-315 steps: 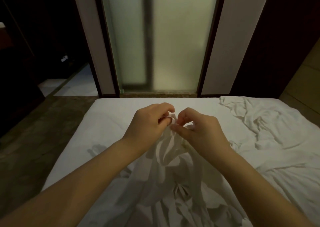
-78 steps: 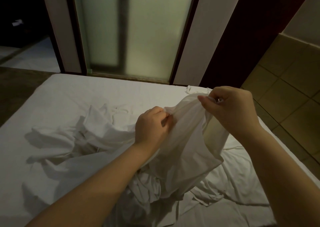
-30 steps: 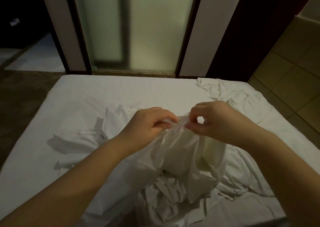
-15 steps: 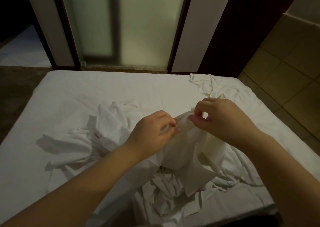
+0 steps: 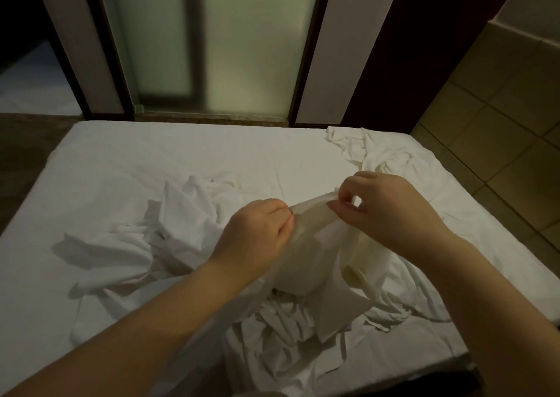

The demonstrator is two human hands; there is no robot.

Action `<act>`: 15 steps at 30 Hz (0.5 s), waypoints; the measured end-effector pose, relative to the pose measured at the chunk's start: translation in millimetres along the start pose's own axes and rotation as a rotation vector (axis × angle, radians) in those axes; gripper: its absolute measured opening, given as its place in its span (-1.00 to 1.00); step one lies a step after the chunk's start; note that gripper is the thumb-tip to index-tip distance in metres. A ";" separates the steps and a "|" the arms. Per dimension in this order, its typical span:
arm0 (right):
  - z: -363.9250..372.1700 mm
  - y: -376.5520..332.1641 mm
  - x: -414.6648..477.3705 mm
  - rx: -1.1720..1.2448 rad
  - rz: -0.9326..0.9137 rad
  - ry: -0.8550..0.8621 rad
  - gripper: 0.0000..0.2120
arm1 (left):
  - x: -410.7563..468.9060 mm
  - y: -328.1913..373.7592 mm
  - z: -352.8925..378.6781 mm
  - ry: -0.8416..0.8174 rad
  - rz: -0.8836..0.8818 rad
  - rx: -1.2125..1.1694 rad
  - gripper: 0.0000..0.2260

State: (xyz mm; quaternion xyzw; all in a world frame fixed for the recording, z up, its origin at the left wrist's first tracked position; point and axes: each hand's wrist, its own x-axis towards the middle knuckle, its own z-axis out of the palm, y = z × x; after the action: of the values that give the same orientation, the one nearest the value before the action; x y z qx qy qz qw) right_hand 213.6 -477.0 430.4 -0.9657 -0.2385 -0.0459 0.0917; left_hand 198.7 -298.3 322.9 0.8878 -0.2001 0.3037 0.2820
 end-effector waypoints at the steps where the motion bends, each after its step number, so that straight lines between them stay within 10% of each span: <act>1: 0.2 0.9 -0.1 0.001 -0.008 -0.005 -0.79 | 2.6 -2.5 -1.6 0.009 0.021 0.022 -0.71; 15: 4.0 3.0 6.7 0.041 -0.111 0.019 -0.82 | -21.6 13.9 13.8 0.029 -0.121 0.001 -0.76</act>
State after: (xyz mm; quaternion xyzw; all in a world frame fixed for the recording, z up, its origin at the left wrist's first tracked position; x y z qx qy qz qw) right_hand 221.2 -475.7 426.9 -0.9484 -0.2916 -0.0551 0.1113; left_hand 181.4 -313.4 305.0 0.8940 -0.1418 0.2990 0.3022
